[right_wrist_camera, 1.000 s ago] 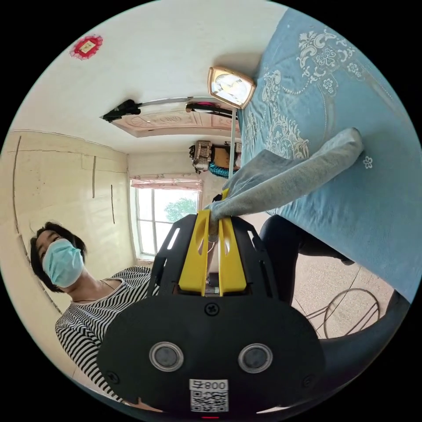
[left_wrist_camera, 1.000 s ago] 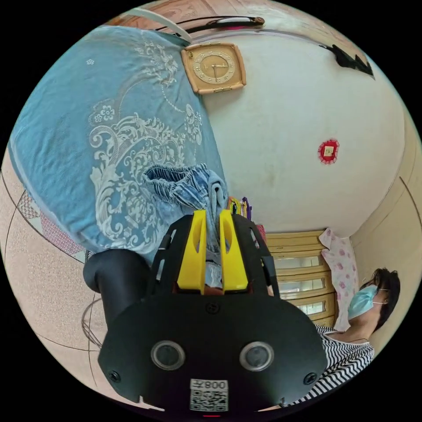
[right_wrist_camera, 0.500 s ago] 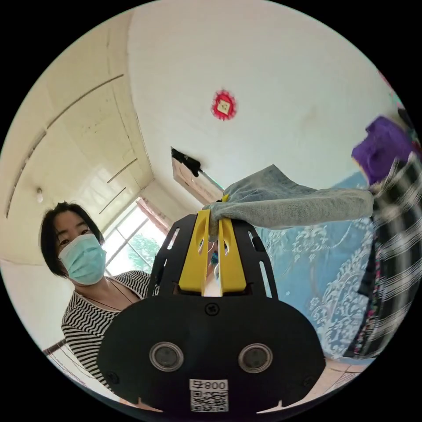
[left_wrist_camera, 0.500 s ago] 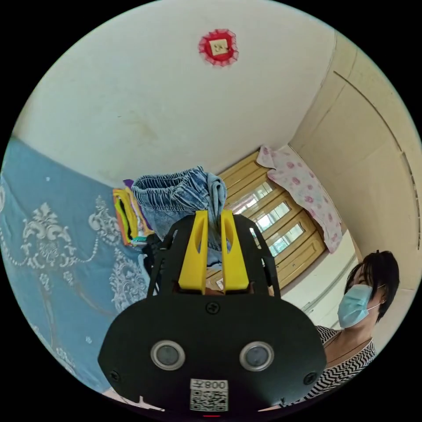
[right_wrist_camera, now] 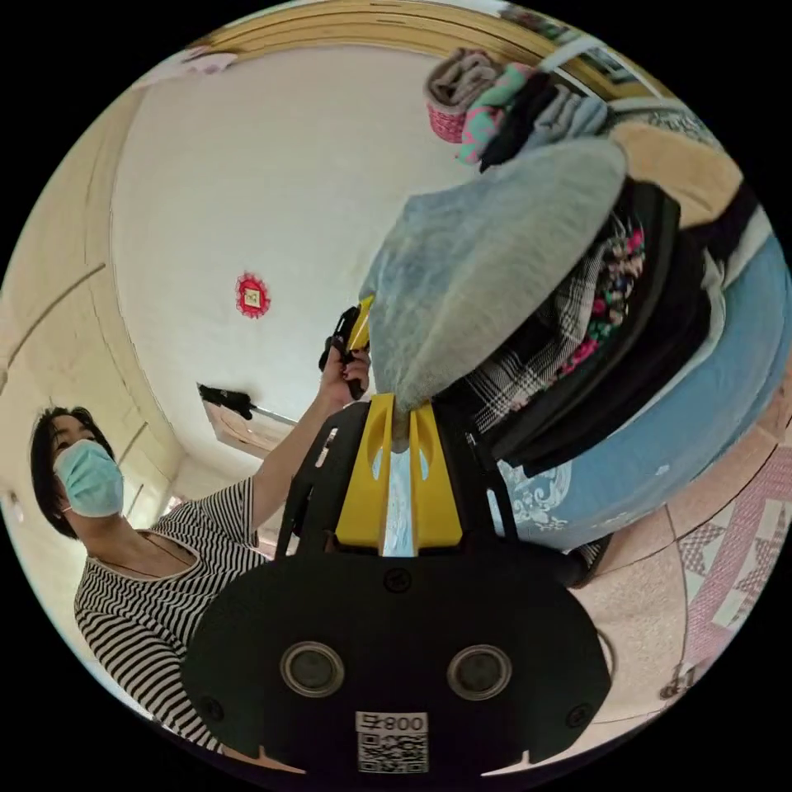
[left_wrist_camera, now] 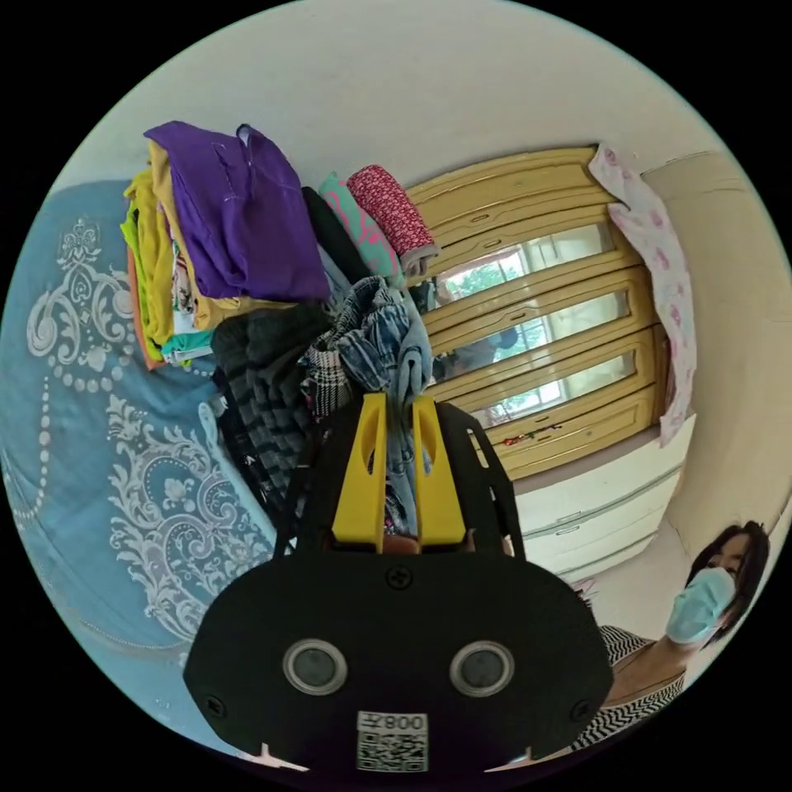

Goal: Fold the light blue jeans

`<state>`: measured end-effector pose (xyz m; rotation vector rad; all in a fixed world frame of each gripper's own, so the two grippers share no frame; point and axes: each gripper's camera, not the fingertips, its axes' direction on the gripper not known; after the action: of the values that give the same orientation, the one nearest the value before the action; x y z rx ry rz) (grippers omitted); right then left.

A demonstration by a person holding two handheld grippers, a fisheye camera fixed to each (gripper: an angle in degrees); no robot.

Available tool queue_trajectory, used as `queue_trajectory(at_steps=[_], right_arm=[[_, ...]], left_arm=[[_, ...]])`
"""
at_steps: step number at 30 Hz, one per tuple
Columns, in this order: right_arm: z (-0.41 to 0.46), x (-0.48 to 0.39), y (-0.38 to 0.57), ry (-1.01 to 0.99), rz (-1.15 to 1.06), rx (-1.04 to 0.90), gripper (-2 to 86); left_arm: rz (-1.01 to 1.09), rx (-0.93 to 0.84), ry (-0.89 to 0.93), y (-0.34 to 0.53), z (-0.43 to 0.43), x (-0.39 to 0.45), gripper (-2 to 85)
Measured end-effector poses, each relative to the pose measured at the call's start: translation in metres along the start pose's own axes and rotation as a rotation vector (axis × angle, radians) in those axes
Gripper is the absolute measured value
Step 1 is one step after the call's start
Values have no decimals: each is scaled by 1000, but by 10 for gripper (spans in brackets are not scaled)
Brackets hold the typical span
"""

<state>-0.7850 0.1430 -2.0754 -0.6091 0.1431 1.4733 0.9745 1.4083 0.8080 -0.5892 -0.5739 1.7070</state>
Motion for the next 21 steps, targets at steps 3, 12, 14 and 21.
queue_trajectory(at_steps=[3,12,14,21], right_arm=[[1,29,8,-95,15,26,13],[30,48,-12,-22,-22,-34,13],[31,55,-5,-44,-10,-16,14],[4,75,28,-97,63,58,5]], left_arm=[[93,-37,-71,-27,4,44,54],[181,-85,-214,-88,23,146,66],[164,-71,-179,-90,19,160,73],[149,66,-140,-89,-13,230,79]])
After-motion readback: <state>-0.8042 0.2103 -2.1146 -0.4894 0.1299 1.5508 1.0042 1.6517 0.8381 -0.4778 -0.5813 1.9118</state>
